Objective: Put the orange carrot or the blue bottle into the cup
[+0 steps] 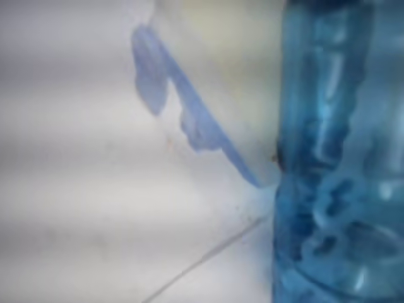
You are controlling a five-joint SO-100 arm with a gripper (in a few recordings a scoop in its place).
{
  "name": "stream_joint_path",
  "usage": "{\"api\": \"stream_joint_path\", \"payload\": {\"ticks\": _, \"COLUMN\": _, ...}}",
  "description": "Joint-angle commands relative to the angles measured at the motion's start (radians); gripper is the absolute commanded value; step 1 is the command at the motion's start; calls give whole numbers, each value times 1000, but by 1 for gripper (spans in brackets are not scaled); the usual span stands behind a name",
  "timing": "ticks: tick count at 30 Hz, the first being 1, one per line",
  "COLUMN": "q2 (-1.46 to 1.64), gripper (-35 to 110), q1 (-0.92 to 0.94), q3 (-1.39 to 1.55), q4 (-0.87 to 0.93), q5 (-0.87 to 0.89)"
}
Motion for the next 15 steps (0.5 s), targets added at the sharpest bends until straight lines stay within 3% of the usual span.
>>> {"api": "stream_joint_path", "payload": {"ticks": 1, "q2": 58, "gripper": 57, "q1": 3, "q3": -92, "q4": 5, "q5": 14}}
{"api": "stream_joint_path", "payload": {"ticks": 15, "q2": 46, "gripper": 51, "q1": 0, "q3": -94, "q4": 3, "q5": -2}}
